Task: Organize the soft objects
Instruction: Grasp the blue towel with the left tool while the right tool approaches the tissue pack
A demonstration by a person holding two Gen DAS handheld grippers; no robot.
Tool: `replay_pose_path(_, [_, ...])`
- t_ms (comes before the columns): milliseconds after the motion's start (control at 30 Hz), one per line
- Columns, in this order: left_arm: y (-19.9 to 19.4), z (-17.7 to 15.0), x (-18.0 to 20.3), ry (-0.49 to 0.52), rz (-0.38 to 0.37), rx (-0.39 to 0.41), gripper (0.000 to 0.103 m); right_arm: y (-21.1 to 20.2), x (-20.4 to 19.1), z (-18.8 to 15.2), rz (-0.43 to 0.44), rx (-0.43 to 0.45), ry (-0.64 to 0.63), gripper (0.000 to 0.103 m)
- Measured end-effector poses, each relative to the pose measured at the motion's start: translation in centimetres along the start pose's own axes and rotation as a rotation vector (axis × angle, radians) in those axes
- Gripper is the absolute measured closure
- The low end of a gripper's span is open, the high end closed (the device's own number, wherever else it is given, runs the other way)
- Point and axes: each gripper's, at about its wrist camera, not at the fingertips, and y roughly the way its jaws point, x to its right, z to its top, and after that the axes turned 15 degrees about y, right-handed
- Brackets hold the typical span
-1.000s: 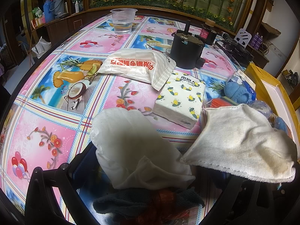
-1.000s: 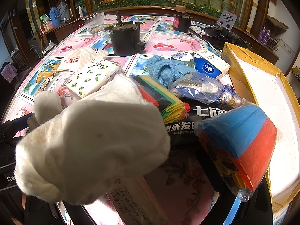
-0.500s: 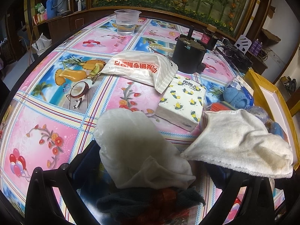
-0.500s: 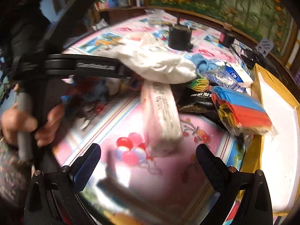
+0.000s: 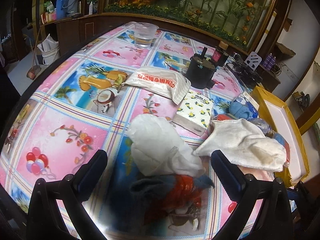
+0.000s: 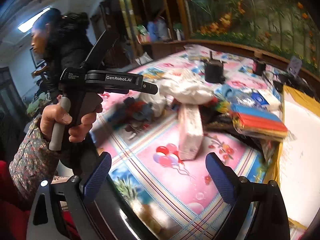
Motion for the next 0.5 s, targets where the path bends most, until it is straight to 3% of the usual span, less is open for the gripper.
replay_pose_path(167, [-1.7,-1.4,-0.1,0.022,0.013,0.004,0.0,-0.7,-0.1,-0.1,0.025,0.029,-0.005,0.005])
replay_pose_path(433, [1.3,-2.4,2.8,0.079,0.02,-0.079,0.0,-1.3,1.0,0.0,0.059,0.059,0.045,0.005])
replay_pose_path(500, [1.9,-2.7,3.8,0.108,0.043,-0.09,0.023,-1.4,1.2,0.0,0.064,0.061,0.051,0.005])
